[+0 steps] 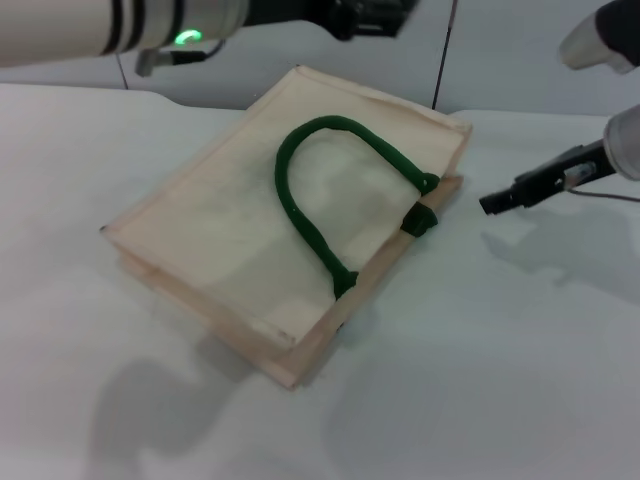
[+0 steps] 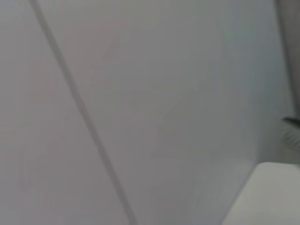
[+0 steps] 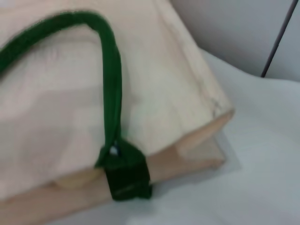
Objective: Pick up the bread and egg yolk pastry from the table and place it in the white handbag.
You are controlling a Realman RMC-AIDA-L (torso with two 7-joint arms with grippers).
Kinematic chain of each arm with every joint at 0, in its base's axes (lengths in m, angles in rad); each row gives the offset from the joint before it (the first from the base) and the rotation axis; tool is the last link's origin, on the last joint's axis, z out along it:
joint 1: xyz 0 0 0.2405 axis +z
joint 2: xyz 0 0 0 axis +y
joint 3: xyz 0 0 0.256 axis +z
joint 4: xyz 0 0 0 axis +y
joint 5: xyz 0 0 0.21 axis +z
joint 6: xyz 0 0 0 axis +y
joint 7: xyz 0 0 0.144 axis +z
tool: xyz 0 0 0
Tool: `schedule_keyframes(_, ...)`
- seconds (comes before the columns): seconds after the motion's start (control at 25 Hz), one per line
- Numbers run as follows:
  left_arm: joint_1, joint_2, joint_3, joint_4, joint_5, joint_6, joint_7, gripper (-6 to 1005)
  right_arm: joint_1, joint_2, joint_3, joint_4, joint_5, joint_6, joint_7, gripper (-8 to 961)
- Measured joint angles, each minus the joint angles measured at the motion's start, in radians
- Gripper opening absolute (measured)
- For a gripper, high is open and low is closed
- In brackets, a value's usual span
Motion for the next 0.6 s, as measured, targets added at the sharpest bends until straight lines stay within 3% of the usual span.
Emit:
schedule_keyframes(0.24, 0.071, -0.001, -0.017, -0.001, 0.022, 0.175, -0.001, 873, -0.076, 0.003, 0.003, 0.095, 0.368, -0.087, -0.205, 680)
schedule_keyframes(0.28, 0.082, -0.001, -0.017, -0.003, 0.017, 0.22, -0.001, 873, -0.12, 0.004, 0.002, 0.128, 0.552, -0.137, -0.303, 679)
schedule_keyframes(0.32, 0.087, -0.001, -0.017, -0.006, 0.014, 0.238, -0.001, 874, -0.12, 0.004, 0.002, 0.128, 0.552, -0.137, -0.303, 679)
schedule_keyframes(0.6, 0.13, -0.004, 0.025, -0.083, -0.041, 0.476, 0.007, 874, -0.27, 0.015, 0.004, 0.123, 0.976, -0.168, -0.611, 679)
